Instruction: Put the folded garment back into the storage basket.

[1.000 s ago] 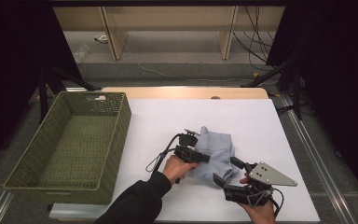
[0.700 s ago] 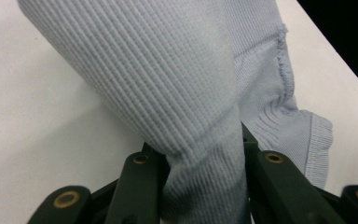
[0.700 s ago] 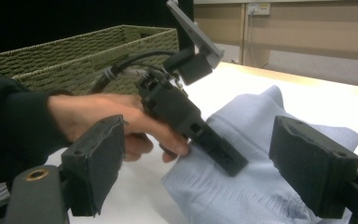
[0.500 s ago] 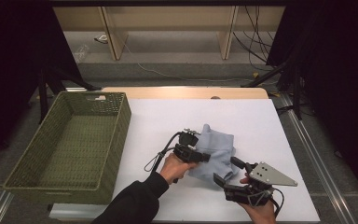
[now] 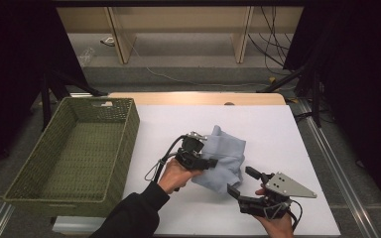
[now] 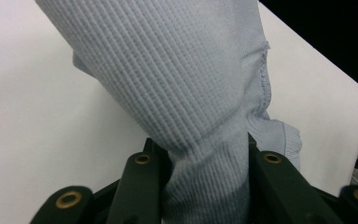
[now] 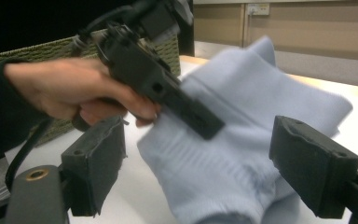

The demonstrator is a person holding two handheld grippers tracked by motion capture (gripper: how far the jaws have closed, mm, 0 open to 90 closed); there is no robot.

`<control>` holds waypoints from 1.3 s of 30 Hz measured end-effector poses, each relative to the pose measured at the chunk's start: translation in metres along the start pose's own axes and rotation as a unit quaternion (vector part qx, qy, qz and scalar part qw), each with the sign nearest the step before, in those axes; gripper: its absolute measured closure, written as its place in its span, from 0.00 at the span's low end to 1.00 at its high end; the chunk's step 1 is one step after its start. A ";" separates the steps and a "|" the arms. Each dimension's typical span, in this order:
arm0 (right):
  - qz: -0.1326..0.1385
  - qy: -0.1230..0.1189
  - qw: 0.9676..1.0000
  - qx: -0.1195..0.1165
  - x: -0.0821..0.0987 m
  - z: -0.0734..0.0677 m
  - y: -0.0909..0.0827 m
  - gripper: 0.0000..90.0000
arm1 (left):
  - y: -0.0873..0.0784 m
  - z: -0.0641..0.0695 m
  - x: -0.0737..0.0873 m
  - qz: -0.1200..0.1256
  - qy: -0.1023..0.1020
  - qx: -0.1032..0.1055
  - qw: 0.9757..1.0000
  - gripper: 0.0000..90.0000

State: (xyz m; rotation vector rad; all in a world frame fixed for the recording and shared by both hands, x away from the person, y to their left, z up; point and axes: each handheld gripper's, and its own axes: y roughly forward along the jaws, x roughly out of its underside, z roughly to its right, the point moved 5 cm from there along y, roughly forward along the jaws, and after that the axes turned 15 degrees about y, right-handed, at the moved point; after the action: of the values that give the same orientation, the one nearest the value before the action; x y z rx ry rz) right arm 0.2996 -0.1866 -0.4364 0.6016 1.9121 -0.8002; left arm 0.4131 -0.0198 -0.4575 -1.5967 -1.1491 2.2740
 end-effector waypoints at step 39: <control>-0.002 0.003 1.000 -0.002 0.000 0.000 0.000 0.21 | -0.155 -0.052 -0.002 0.141 -0.055 -0.020 0.988 0.79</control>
State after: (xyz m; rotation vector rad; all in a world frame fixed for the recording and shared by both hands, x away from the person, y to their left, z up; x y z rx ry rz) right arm 0.2998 -0.1862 -0.4367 0.5986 1.9196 -0.7974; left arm 0.4111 0.1143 -0.3636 -1.7693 -1.0554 2.5579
